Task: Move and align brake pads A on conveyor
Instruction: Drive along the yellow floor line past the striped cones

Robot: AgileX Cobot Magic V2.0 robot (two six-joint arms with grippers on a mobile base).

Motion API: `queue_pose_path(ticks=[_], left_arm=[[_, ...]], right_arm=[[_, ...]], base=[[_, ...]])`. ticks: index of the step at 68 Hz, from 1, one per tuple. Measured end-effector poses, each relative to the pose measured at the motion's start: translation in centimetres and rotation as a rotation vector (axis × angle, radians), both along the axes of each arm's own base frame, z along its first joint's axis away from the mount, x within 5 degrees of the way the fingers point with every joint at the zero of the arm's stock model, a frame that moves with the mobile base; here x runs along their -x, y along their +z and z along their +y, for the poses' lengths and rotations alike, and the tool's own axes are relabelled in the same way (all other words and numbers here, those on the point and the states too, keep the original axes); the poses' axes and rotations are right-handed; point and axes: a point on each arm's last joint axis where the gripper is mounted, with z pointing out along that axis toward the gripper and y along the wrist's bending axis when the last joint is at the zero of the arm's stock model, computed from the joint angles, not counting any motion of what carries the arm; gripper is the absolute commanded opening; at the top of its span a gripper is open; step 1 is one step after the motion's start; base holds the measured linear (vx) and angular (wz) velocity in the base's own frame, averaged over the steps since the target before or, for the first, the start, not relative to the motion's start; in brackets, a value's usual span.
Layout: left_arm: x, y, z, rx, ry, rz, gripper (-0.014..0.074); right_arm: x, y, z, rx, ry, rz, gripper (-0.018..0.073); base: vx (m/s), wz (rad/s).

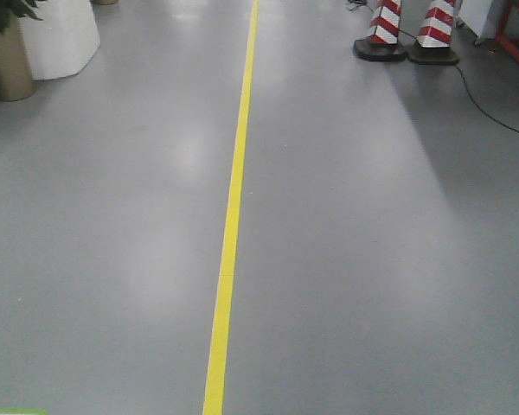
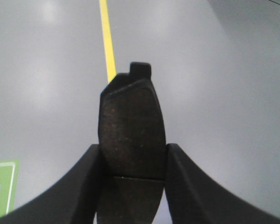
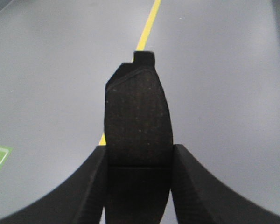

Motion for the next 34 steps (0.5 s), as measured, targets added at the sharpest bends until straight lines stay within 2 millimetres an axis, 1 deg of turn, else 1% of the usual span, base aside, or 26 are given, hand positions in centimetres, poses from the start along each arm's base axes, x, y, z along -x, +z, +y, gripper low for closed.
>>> queue_pose_path(ticks=[17,34], left_arm=[[0.0,0.0,0.0,0.0,0.0,0.0,-0.0006],[0.0,0.0,-0.01,0.001,0.0,0.0,-0.0006]], right_arm=[[0.0,0.0,-0.01,0.001,0.0,0.0,-0.0004],[0.0,-0.03,-0.01,0.002,0.0,0.001,-0.0004]], base=[[0.59,-0.28],[0.61,-0.04]])
